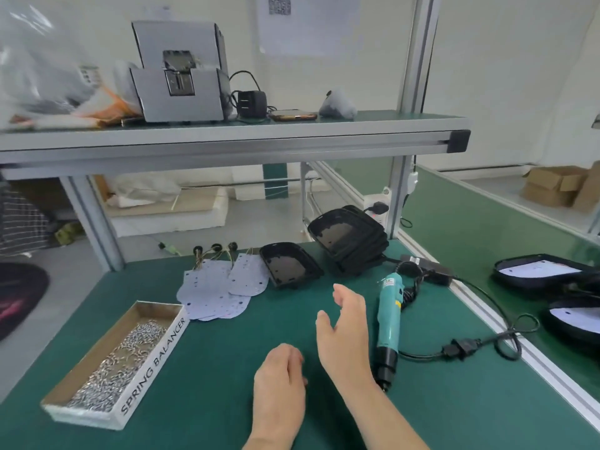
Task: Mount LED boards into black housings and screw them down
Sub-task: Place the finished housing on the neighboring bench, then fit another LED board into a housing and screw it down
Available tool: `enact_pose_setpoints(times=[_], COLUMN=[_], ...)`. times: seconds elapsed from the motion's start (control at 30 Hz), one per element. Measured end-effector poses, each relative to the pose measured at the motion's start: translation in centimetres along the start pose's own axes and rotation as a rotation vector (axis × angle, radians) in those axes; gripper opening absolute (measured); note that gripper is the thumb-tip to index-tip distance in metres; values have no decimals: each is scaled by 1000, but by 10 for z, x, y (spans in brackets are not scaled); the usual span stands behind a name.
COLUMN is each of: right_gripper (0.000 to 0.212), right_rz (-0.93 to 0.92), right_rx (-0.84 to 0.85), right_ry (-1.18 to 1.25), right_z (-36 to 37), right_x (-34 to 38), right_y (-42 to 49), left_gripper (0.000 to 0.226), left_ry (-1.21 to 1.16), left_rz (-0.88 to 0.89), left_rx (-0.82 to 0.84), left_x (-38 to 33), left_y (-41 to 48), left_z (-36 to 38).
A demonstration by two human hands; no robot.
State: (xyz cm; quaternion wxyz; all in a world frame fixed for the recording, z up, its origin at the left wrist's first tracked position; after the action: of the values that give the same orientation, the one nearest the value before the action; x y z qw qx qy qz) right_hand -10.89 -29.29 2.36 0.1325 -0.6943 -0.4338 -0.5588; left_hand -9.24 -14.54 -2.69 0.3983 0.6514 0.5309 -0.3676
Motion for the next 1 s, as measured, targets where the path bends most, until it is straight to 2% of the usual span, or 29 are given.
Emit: enact_pose_setpoints(times=[0.17, 0.37, 0.57, 0.63, 0.67, 0.8, 1.0], right_gripper=[48, 49, 52, 54, 54, 59, 58], right_rz=[130, 117, 98, 90, 88, 43, -3], right_rx=[85, 112, 113, 96, 88, 69, -67], right_ry=[7, -69, -45, -35, -31, -36, 42], right_z=[40, 51, 55, 55, 54, 53, 35], right_x=[-19, -26, -27, -30, -32, -30, -19], right_y=[-11, -16, -13, -10, -9, -4, 0], left_gripper=[32, 16, 60, 69, 64, 11, 8], left_ry=[-112, -345, 6, 97, 106, 15, 43], left_rz=[-49, -322, -404, -431, -439, -447, -251], left_rx=[-22, -121, -107, -49, -14, 76, 147], left_x=[7, 12, 0, 3, 5, 13, 7], left_y=[3, 57, 153, 173, 180, 188, 146], left_z=[-4, -18, -9, 0, 5, 12, -17])
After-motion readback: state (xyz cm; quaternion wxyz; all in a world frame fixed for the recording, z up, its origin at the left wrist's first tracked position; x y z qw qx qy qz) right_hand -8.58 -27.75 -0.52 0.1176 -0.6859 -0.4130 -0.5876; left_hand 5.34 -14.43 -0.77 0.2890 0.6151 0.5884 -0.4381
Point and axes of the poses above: each hand's wrist, its own y-axis towards the middle knuckle, its own z-axis out of the palm, x = y × z, the point moved 7 cm from there along y, towards the middle knuckle
